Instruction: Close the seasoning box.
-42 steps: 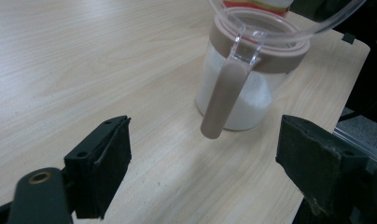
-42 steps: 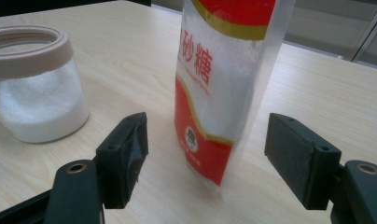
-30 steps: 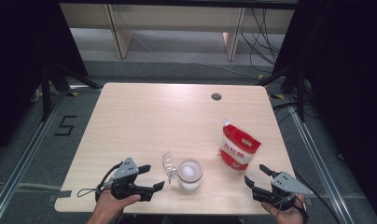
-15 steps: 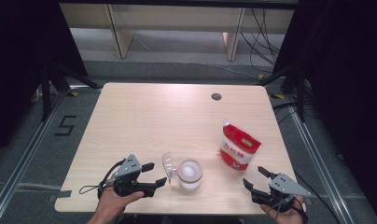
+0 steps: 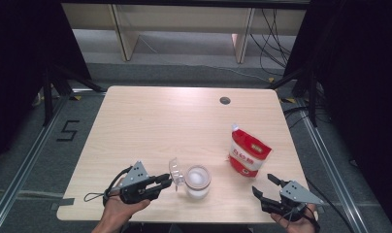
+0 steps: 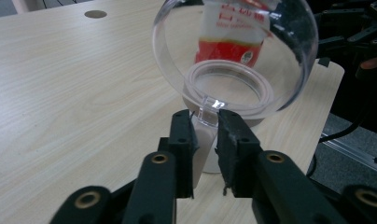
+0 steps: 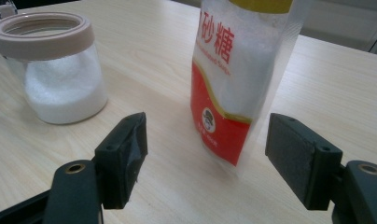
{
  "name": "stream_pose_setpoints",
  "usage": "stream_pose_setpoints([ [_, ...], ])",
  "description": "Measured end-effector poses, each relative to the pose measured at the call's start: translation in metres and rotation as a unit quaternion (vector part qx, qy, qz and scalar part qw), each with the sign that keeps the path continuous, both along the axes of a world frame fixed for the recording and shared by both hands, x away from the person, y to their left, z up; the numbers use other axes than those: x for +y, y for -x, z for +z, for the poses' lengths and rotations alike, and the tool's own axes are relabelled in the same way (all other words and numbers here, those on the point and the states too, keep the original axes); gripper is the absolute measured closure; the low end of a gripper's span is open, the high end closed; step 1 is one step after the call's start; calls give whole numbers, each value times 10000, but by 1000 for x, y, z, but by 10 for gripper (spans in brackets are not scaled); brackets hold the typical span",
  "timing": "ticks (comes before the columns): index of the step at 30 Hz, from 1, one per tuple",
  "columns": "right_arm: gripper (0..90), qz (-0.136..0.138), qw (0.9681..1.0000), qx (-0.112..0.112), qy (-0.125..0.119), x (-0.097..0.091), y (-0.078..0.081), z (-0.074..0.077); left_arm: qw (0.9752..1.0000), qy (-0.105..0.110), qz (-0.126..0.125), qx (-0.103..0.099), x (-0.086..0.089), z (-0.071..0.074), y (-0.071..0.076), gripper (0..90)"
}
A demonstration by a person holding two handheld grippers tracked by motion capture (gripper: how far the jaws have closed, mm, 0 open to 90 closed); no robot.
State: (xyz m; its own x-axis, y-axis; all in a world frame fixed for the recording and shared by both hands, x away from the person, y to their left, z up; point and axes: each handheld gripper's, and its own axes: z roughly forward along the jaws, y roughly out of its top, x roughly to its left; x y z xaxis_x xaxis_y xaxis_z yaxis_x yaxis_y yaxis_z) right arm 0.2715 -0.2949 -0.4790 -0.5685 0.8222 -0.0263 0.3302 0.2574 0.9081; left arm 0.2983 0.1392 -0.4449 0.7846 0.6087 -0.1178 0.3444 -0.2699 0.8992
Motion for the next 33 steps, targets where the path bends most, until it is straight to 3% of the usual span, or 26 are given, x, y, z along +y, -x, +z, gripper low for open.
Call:
stream_pose_setpoints([
  [3, 302, 23, 10000, -41, 77, 0, 0, 1, 9999, 114, 24, -12, -1, 0, 1, 814],
  [8, 302, 10, 10000, -22, 13, 2, 1, 0, 10000, 38, 1, -84, -1, 2, 1, 845],
  [12, 302, 82, 9999, -79, 111, 2, -1, 0, 9998, 33, -92, -175, -3, 2, 0, 847],
  [15, 302, 146, 9998, -95, 111, 3, -2, -1, 9999, 77, -41, -116, -5, 3, 1, 851],
  [16, 302, 136, 9998, -89, 140, 3, -1, 0, 9997, -2, -115, -212, -5, 4, 0, 851],
  [21, 302, 137, 9998, -78, 112, 3, -1, 0, 9995, -25, -143, -286, -6, 5, 0, 854],
  [28, 302, 152, 9998, -65, 142, 3, -1, 0, 9996, 103, -116, -217, -10, 4, 0, 855],
  [32, 302, 161, 9997, -70, 140, 4, -1, 0, 9996, 98, -125, -235, -11, 5, 0, 853],
  [33, 302, 135, 9999, -26, 81, 4, -1, 0, 9995, 10, -145, -276, -11, 5, 0, 853],
])
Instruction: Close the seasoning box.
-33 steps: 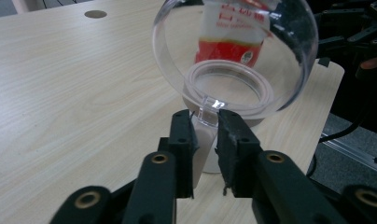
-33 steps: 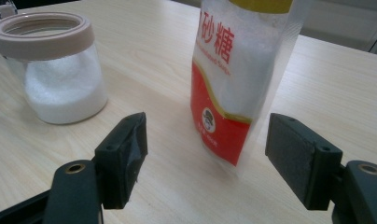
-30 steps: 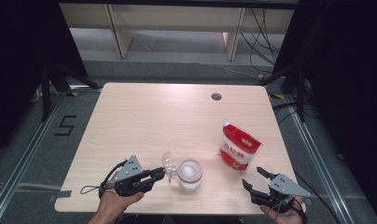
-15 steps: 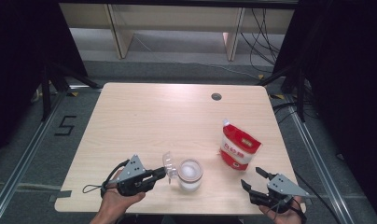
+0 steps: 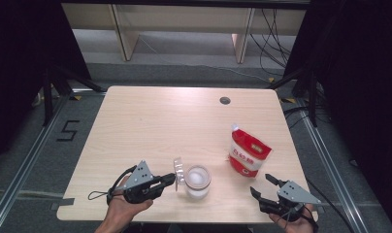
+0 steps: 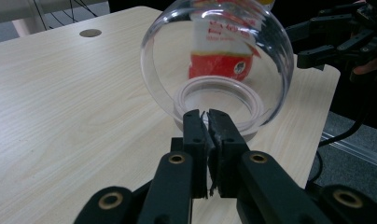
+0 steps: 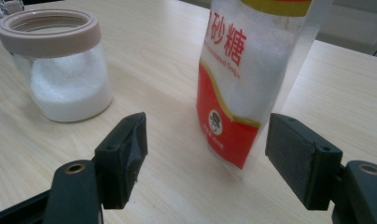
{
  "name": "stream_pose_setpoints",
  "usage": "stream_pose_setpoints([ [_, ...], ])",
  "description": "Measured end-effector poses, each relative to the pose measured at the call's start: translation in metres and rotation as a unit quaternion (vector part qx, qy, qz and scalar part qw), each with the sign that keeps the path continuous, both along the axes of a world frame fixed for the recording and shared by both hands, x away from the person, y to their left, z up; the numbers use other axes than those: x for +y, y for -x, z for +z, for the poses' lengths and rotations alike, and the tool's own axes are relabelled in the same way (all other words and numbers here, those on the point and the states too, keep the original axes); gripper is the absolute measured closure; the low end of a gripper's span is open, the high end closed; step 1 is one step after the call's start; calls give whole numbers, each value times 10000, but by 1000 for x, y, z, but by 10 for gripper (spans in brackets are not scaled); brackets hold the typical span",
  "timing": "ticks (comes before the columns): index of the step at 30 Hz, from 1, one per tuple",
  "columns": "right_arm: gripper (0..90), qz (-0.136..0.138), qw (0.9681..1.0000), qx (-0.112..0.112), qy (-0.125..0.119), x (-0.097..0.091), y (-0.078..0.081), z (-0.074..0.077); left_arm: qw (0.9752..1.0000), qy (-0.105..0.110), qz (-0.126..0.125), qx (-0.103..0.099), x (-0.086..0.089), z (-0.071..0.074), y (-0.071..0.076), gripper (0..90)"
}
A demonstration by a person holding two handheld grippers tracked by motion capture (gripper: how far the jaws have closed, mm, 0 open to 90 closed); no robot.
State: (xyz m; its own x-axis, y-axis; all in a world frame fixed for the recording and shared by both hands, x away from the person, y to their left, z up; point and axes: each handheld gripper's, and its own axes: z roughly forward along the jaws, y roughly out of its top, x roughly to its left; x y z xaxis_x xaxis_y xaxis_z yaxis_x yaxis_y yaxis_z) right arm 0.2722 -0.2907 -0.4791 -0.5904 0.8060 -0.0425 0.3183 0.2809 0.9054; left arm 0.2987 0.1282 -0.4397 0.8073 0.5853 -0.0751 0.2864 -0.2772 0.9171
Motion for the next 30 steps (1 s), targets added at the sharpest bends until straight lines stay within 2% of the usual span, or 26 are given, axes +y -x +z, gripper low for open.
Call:
stream_pose_setpoints([
  [2, 302, 26, 10000, -43, 51, 0, -1, 0, 10000, -21, -29, -26, 0, 0, 0, 852],
  [3, 302, 30, 10000, -37, 50, 0, 0, 0, 10000, 57, -6, 20, -2, -1, 0, 852],
  [4, 302, 71, 9999, -50, 98, -1, -1, 0, 9999, -16, -91, -72, -1, -1, -2, 851],
  [6, 302, 74, 9999, -55, 94, -1, -1, 0, 10000, -39, -78, -39, -3, -1, -1, 851],
  [7, 302, 49, 10000, -51, 59, 0, -1, 0, 10000, 16, -23, 45, -4, -1, 0, 850],
  [9, 302, 56, 10000, -44, 58, 0, -1, 0, 9999, -23, -118, -31, -5, -2, -1, 850],
  [10, 302, 61, 9999, -58, 67, 0, -1, 0, 10000, -8, -43, 46, -6, -2, 0, 850],
  [12, 302, 53, 9998, -139, 95, 0, -2, -1, 9999, -51, -155, -32, -7, -1, -1, 846],
  [14, 302, 56, 9999, -112, 96, 0, -2, -1, 9999, 37, -115, 59, -9, -1, 0, 839],
  [15, 302, 41, 9999, -139, 77, 0, -2, -1, 9998, 8, -185, 13, -8, -1, 0, 826],
  [16, 302, 48, 9999, -129, 85, 0, -2, -1, 9998, 79, -185, 55, -9, -1, 0, 815],
  [17, 302, 60, 9999, -115, 96, 0, -1, 0, 9998, 42, -177, 51, -8, 0, 1, 804],
  [19, 302, 53, 10000, -50, 48, 1, -1, -1, 9994, 215, -217, 151, -8, 0, 1, 756],
  [21, 302, 49, 9999, -82, 64, 1, -1, -1, 9989, 241, -359, 183, -6, 0, -1, 684],
  [22, 302, 68, 9998, -135, 105, 0, -2, 0, 9987, 323, -230, 305, -6, 0, 1, 649],
  [23, 302, 65, 10000, -21, 66, 1, 0, 0, 9987, 314, -228, 339, -4, 0, 0, 601],
  [24, 302, 40, 10000, -5, 48, 1, 0, 0, 9984, 354, -253, 347, -3, -1, -1, 594],
  [26, 302, 77, 9999, -28, 63, 2, 0, 0, 9985, 333, -197, 379, -2, -1, -1, 552],
  [27, 302, 79, 9999, -51, 40, 2, 0, -1, 9987, 300, -163, 384, 1, -1, -1, 503],
  [28, 301, 90, 9999, -32, 62, 2, 0, 0, 9990, 251, -230, 295, 3, -1, -2, 485],
  [29, 302, 79, 10000, -26, 54, 2, 0, 0, 9988, 287, -140, 378, 3, -1, 0, 462],
  [30, 301, 83, 9999, -24, 51, 2, 0, 0, 9989, 257, -123, 375, 5, -1, 0, 442],
])
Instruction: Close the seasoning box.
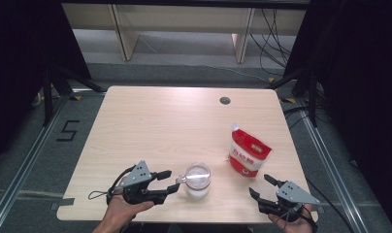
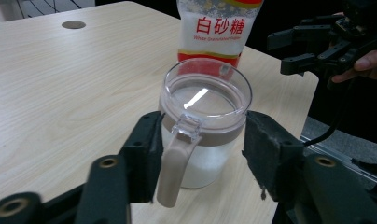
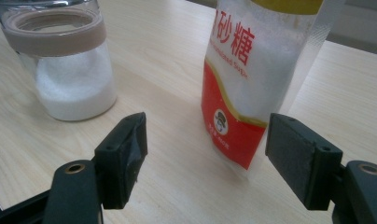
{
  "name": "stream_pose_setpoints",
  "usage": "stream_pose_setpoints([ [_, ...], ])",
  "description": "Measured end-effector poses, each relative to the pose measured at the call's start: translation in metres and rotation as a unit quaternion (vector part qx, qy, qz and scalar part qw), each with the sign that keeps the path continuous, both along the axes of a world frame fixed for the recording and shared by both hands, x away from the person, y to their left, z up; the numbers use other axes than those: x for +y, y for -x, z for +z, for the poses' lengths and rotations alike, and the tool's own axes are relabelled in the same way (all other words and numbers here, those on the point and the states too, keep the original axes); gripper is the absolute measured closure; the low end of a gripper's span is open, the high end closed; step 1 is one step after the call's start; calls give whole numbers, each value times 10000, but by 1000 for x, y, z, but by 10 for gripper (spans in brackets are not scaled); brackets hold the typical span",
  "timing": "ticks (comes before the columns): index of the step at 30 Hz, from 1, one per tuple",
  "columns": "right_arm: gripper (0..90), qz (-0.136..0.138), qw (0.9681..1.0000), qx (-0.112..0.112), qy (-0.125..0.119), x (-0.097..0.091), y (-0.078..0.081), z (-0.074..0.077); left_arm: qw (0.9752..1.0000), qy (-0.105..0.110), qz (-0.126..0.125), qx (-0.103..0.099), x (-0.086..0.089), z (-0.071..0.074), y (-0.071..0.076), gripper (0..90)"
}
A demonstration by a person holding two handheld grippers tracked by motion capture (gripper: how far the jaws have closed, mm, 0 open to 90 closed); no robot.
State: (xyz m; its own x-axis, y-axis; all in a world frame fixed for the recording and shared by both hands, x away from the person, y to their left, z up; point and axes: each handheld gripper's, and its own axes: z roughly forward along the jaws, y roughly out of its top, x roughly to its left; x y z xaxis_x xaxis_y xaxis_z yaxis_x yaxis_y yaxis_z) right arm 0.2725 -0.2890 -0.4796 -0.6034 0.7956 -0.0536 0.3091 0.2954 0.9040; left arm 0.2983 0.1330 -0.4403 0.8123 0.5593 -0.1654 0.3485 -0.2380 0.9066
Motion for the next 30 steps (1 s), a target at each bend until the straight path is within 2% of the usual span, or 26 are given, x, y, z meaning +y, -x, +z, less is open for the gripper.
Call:
stream_pose_setpoints([
  [2, 301, -14, 10000, -5, -2, 0, 0, 0, 10000, 89, 14, 25, 1, -1, 0, 415],
  [6, 296, 36, 10000, -4, -40, 0, 0, 0, 9999, -121, -7, -11, 4, -2, 1, 336],
  [8, 292, 86, 9999, 31, -115, 1, 0, 1, 10000, -90, -39, 1, 5, -4, 2, 305],
  [9, 291, 132, 9998, -42, -129, 1, 0, 0, 9999, -138, -26, 61, 6, -5, 3, 280],
  [12, 276, 216, 9995, 19, -250, 4, 1, 1, 9996, -278, -67, -26, 8, -10, 5, 238],
  [14, 272, 232, 9995, 41, -224, 6, 2, 1, 9995, -300, 3, 79, 9, -15, 7, 206],
  [17, 264, 298, 9992, 35, -252, 6, 1, 1, 9992, -405, -17, 37, 13, -20, 7, 197],
  [18, 263, 296, 9993, 34, -239, 6, 1, 1, 9991, -394, 111, 142, 14, -23, 9, 189],
  [19, 260, 272, 9992, 25, -300, 6, 1, 1, 9988, -468, 97, 144, 16, -23, 9, 173],
  [20, 260, 304, 9991, 37, -285, 6, 1, 0, 9990, -395, 95, 194, 16, -25, 10, 164],
  [23, 260, 334, 9991, 2, -265, 8, 0, -1, 9985, -493, 87, 200, 20, -27, 12, 163],
  [24, 260, 292, 9990, 159, -299, 10, 3, -1, 9985, -505, 100, 202, 20, -28, 13, 162],
  [25, 260, 282, 9989, 178, -336, 11, 3, -1, 9984, -520, 100, 184, 21, -28, 13, 162],
  [26, 259, 316, 9992, -2, -228, 9, 1, -1, 9983, -542, 86, 173, 22, -29, 13, 162],
  [28, 256, 319, 9991, 128, -248, 9, 1, -1, 9981, -582, 127, 175, 22, -30, 14, 161],
  [30, 256, 384, 9989, 104, -246, 10, 0, -2, 9977, -650, 105, 147, 24, -33, 16, 161],
])
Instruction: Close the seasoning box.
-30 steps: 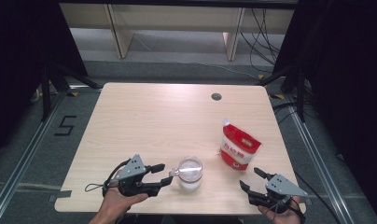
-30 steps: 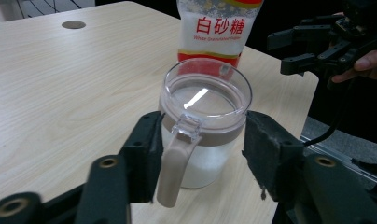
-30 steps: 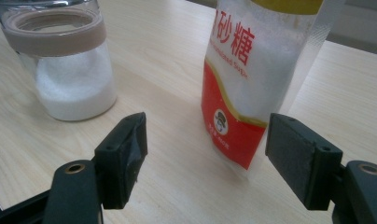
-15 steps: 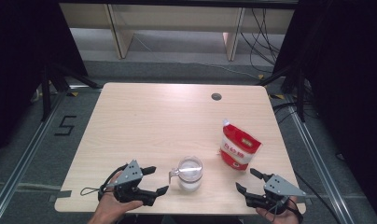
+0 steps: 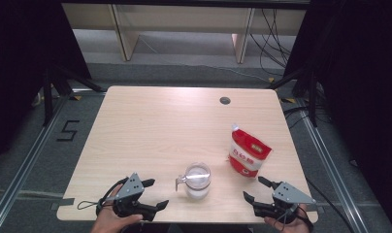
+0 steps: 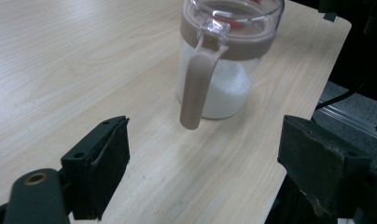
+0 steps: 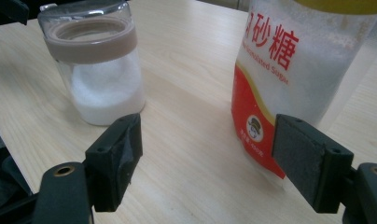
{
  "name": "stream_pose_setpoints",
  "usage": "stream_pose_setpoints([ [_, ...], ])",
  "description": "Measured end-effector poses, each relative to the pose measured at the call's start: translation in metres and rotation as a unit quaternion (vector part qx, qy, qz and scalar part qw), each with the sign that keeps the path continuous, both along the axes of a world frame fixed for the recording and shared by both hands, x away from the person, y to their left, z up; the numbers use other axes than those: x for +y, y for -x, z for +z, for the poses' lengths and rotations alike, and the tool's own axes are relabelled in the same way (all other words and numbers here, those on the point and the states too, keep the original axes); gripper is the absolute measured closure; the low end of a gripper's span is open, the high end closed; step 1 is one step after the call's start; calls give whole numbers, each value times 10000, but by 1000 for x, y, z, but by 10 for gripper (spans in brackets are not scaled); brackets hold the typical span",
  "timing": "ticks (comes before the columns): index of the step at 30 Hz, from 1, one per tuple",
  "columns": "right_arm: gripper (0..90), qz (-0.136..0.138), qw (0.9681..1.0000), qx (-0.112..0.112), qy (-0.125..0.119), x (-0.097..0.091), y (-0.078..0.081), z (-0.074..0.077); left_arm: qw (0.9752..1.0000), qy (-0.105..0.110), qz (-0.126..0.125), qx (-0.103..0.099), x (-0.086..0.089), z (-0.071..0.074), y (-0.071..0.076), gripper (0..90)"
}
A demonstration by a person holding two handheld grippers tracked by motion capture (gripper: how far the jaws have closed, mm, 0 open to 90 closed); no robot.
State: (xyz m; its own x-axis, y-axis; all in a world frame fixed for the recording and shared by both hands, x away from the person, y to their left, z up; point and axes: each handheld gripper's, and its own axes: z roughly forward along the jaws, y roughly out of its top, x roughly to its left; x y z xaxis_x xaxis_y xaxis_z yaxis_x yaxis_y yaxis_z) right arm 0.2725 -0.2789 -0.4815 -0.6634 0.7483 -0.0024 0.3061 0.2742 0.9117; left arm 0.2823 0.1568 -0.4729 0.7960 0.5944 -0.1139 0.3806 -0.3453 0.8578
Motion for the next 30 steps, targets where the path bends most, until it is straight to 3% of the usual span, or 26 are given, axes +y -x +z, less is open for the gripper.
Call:
stream_pose_setpoints([
  [1, 255, -86, 9999, 106, 36, 1, 3, 0, 10000, -34, -12, 15, 1, -2, 2, 161],
  [2, 255, -32, 10000, 44, 73, 0, 1, 0, 9999, -162, -21, -17, 3, -3, 2, 161],
  [5, 253, 43, 10000, 25, 69, 1, 0, -1, 9998, -219, 3, -40, 4, -6, 4, 162],
  [9, 252, -10, 9999, 61, 80, 1, 0, -2, 9999, -86, 31, 74, 6, -10, 7, 162],
  [10, 252, -22, 9999, 46, 95, 1, 0, -2, 9996, -268, 32, 52, 9, -10, 7, 162],
  [11, 252, -15, 9999, 37, 122, 1, -1, -2, 9999, -117, 55, 100, 8, -12, 8, 162],
  [12, 252, 41, 9999, 66, 132, 1, -1, -2, 9997, -185, 74, 107, 9, -12, 8, 162],
  [13, 252, -95, 9996, 265, 71, 3, 2, -2, 9998, -134, 59, 95, 9, -13, 8, 162],
  [15, 251, -65, 9997, 183, 158, 2, 1, -3, 9993, -350, 79, 64, 10, -13, 8, 161],
  [16, 252, -59, 9997, 173, 168, 2, 1, -3, 9995, -285, 100, 69, 9, -15, 9, 162],
  [19, 252, -43, 9996, 141, 237, 1, 0, -3, 9991, -403, 75, 82, 8, -18, 9, 162],
  [20, 252, -61, 9996, 131, 222, 1, -1, -3, 9994, -327, 84, 55, 8, -19, 9, 162],
  [21, 253, -99, 9994, 296, 143, 3, 1, -4, 9994, -336, 88, 22, 8, -19, 9, 162],
  [24, 253, -111, 9994, 188, 280, 1, -2, -5, 9995, -310, 64, 11, 10, -18, 8, 162],
  [26, 252, -69, 9991, 341, 246, 1, -2, -6, 9996, -273, 99, 47, 9, -20, 8, 162],
  [30, 252, -85, 9989, 353, 294, 1, -2, -6, 9994, -326, 78, 126, 8, -21, 7, 162],
])
